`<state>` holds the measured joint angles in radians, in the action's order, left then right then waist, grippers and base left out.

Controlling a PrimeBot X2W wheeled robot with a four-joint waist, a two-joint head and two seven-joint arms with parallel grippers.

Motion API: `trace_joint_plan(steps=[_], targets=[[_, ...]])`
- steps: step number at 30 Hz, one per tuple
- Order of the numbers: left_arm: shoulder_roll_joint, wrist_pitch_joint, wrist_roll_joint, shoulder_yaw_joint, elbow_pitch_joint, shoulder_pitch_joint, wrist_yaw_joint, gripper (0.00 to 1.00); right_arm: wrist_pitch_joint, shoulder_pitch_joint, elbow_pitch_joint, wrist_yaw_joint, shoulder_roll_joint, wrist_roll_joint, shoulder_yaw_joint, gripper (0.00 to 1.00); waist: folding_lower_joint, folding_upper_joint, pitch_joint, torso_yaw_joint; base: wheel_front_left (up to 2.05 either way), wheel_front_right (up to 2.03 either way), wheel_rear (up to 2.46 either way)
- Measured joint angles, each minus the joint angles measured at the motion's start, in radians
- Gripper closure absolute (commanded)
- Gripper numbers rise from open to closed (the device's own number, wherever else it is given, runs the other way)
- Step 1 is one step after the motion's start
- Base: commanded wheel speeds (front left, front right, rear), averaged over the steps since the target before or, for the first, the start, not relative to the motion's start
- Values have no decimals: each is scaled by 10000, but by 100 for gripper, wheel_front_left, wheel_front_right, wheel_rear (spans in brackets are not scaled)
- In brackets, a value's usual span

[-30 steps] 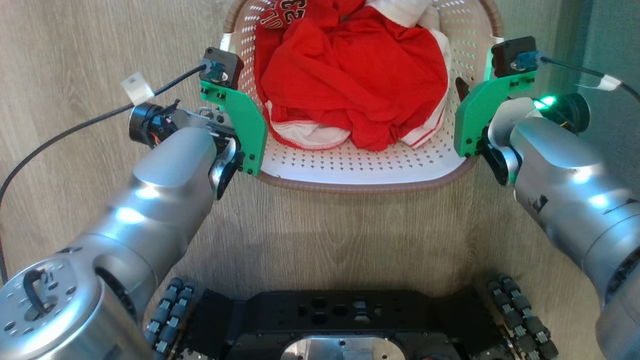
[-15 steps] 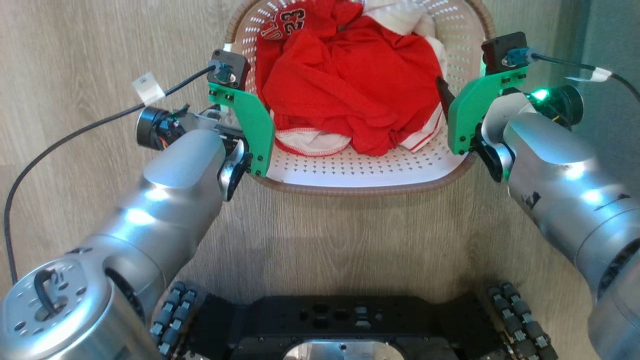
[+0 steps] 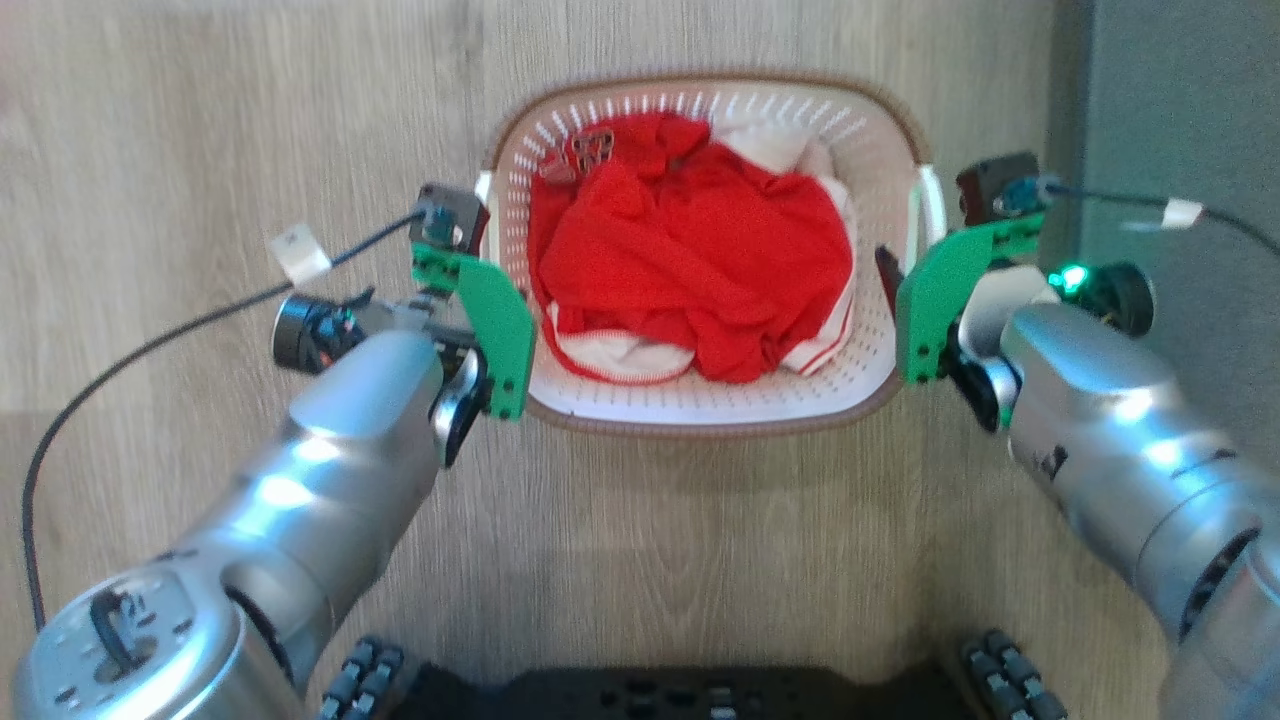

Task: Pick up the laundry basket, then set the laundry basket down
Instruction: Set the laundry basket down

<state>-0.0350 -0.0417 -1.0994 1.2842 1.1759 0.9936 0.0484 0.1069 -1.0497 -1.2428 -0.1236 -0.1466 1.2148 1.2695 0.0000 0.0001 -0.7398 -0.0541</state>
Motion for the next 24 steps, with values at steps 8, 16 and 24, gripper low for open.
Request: trace_joint_plan(steps=[8,16,24], targets=[[-2,706,228,13,253,-992,-305,0,286,1261,173,0,134,566,-196,0,0,0,1795,59,0,0,0],[-4,2082,245,-38,568,-1717,-408,0,1248,2068,516,-2,48,802,-520,0,-1,0,3603,79,0,0,0],[-167,2899,629,-240,562,-2182,-138,0,1386,2311,1549,-2,-211,370,-1858,0,-1,0,4906,166,0,0,0]])
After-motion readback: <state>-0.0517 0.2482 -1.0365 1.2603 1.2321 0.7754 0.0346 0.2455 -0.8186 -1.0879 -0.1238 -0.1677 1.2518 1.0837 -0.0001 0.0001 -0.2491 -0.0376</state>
